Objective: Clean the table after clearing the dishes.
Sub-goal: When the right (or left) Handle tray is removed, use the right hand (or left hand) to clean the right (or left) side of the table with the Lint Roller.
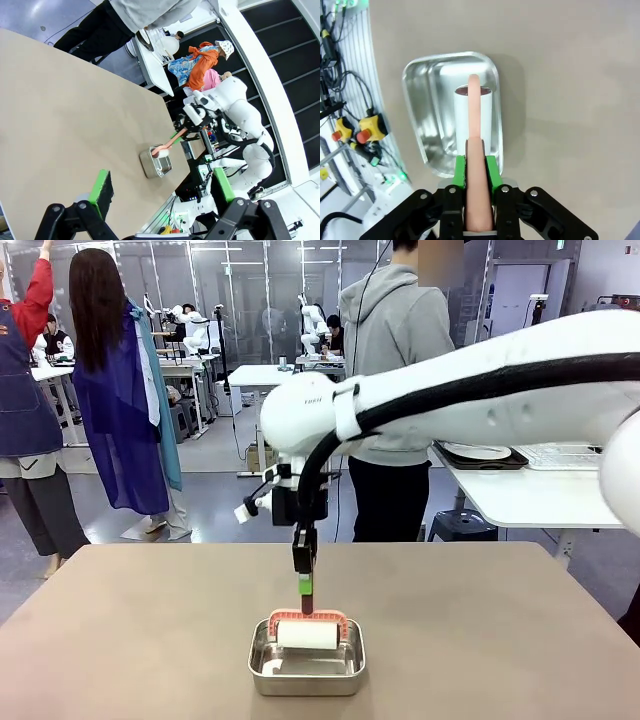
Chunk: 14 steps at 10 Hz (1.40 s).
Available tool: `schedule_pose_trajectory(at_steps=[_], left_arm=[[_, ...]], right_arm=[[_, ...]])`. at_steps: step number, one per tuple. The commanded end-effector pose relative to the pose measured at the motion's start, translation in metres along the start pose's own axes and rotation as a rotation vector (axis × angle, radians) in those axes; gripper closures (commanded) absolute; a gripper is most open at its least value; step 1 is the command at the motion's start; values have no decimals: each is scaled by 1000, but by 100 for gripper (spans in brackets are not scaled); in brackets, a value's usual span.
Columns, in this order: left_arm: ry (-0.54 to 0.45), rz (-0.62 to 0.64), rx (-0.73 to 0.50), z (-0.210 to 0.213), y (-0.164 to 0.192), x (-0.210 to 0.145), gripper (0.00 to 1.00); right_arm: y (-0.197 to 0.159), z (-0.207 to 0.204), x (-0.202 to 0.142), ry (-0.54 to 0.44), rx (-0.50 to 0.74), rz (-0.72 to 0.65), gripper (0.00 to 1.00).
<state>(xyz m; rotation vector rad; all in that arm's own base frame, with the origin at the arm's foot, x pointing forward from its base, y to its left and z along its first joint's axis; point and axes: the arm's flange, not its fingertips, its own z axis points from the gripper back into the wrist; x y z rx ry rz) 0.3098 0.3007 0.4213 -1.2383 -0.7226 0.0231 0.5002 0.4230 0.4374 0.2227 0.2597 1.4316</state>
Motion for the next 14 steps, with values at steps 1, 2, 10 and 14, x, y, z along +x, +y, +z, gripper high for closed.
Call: schedule_pose_trajectory(at_steps=[1,2,10,14], left_arm=[[11,-1,-5,4,-4,-1,0],[11,-1,-5,4,-4,-1,0],[11,-1,-5,4,-4,-1,0],[11,-1,-5,4,-4,-1,0]], right_arm=[[48,43,-43,-9,-31,-177,90],[55,61,-65,-48,-25,-274,90],[6,30,-296,-736,187,-970,90],[-14,19,-319,-727,212,-1014,90]])
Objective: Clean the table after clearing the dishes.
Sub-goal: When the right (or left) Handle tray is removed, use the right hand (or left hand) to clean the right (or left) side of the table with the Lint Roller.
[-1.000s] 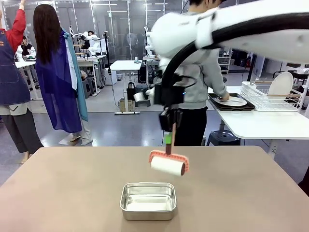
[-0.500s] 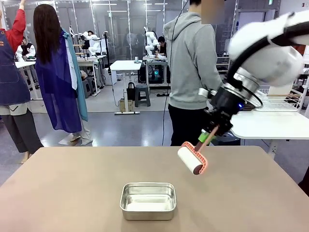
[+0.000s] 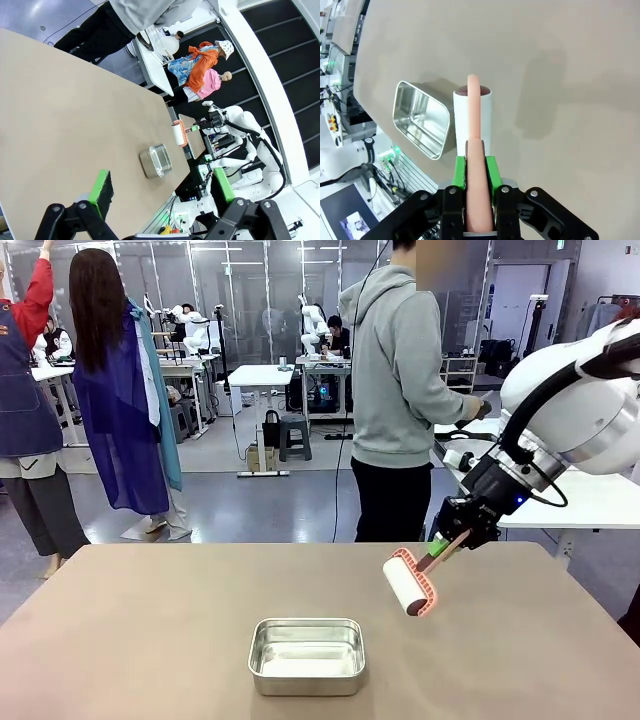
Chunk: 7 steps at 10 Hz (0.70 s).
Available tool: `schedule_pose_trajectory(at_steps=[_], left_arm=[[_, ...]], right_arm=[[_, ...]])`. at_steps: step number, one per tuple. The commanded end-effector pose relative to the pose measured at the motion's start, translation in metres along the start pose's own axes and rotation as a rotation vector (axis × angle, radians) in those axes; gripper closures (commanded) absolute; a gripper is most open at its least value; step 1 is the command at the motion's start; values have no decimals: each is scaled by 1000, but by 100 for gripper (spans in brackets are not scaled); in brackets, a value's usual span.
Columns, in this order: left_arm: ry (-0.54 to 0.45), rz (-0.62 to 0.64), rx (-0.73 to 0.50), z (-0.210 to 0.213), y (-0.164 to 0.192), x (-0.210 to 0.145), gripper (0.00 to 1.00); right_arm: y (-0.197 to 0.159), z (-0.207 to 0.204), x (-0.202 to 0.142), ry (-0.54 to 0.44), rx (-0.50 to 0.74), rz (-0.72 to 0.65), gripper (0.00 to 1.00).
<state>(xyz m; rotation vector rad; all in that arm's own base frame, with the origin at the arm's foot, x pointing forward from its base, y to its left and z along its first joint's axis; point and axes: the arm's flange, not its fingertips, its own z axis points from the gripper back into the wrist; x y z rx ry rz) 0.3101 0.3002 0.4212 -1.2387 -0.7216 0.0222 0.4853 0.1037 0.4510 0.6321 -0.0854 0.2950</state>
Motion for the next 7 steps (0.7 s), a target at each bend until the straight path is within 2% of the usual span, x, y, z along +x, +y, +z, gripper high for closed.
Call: schedule_pose_trajectory(at_steps=[1,3,4,5,6,7], left_arm=[[10,-1,-5,4,-4,-1,0],[10,-1,-5,4,-4,-1,0],[10,-1,-5,4,-4,-1,0],[10,-1,-5,4,-4,-1,0],[10,-1,-5,4,-4,-1,0],[10,-1,-5,4,-4,-1,0]], right_arm=[[10,10,-2,-16,21,-29,90],[10,10,-2,-16,21,-29,90],[2,5,0,-6,6,-6,79],[-13,-16,6,-61,32,-68,79],[-19,-26,6,-66,81,-79,79],[-23,-30,6,-104,78,-110,79]])
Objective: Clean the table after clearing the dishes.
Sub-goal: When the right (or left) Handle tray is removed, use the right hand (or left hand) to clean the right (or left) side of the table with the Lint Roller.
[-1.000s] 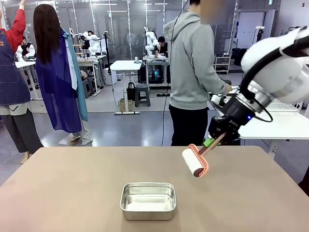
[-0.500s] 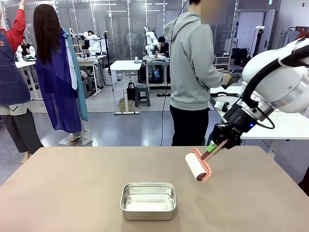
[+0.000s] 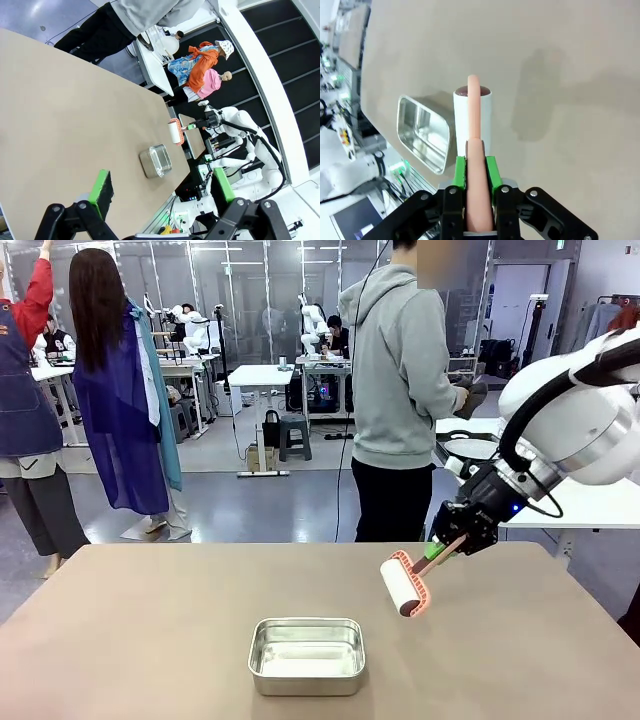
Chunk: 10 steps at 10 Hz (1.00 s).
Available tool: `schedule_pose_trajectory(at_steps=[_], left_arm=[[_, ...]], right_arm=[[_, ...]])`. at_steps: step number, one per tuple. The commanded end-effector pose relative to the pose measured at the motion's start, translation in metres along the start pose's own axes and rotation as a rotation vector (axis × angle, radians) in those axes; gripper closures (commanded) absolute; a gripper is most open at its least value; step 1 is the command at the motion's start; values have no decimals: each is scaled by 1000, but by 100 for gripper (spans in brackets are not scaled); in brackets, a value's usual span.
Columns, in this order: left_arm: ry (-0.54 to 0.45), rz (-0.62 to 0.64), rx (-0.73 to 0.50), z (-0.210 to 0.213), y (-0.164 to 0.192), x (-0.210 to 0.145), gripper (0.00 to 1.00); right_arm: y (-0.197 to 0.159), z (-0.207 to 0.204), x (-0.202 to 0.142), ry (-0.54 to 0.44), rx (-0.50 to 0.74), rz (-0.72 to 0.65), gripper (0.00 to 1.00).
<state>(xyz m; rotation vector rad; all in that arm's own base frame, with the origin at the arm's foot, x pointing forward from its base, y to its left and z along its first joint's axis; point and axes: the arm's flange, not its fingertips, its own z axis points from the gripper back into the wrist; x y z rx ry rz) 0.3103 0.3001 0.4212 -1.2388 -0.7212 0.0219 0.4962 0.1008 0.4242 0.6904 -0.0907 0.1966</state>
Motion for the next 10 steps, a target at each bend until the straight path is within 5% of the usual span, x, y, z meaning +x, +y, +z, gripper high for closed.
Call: schedule_pose_trajectory(at_steps=[1,10], left_arm=[[10,-1,-5,4,-4,-1,0],[10,-1,-5,4,-4,-1,0]], right_arm=[[-10,-16,3,-52,40,-60,79],[-80,-59,5,25,19,-267,79]])
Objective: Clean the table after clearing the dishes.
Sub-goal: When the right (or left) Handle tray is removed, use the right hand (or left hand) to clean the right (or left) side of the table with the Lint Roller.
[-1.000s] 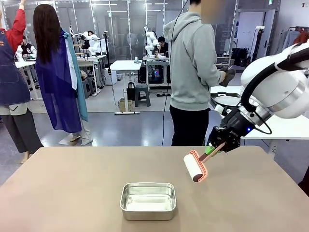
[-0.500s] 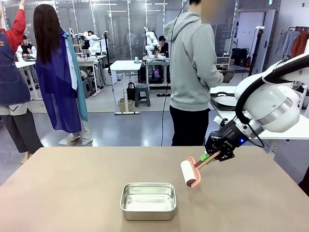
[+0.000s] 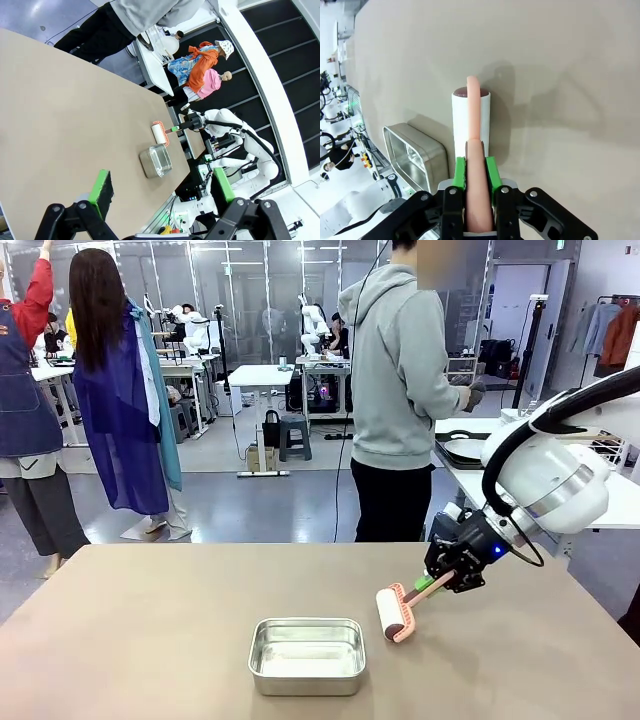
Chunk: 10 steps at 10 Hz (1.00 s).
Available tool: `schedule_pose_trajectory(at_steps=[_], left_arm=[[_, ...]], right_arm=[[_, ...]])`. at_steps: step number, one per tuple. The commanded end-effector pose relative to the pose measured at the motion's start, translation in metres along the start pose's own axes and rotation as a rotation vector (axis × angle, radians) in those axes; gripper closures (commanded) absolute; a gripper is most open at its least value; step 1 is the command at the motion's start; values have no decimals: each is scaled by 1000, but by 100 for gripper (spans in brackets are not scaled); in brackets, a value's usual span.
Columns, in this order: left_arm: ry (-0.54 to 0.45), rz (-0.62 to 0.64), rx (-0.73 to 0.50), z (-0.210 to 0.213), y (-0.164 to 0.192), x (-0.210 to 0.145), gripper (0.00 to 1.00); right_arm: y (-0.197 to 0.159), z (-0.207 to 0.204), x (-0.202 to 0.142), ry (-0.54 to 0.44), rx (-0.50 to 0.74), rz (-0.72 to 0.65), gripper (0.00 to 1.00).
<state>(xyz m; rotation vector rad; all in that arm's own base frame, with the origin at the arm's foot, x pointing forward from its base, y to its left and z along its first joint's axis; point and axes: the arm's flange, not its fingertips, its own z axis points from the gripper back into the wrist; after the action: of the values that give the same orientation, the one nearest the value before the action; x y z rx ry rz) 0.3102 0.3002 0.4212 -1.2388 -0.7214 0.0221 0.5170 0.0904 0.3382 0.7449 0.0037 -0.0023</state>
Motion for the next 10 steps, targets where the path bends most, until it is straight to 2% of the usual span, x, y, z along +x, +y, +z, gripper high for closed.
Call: schedule_pose_trajectory(at_steps=[1,3,5,10], left_arm=[[10,-1,-5,4,-4,-1,0],[10,-1,-5,4,-4,-1,0],[10,-1,-5,4,-4,-1,0],[10,-1,-5,4,-4,-1,0]], right_arm=[[-27,7,0,-14,-46,-76,79],[-45,21,-7,-68,-98,-60,79],[-69,48,-13,-129,-188,-121,79],[-98,93,-22,-117,-501,-241,79]])
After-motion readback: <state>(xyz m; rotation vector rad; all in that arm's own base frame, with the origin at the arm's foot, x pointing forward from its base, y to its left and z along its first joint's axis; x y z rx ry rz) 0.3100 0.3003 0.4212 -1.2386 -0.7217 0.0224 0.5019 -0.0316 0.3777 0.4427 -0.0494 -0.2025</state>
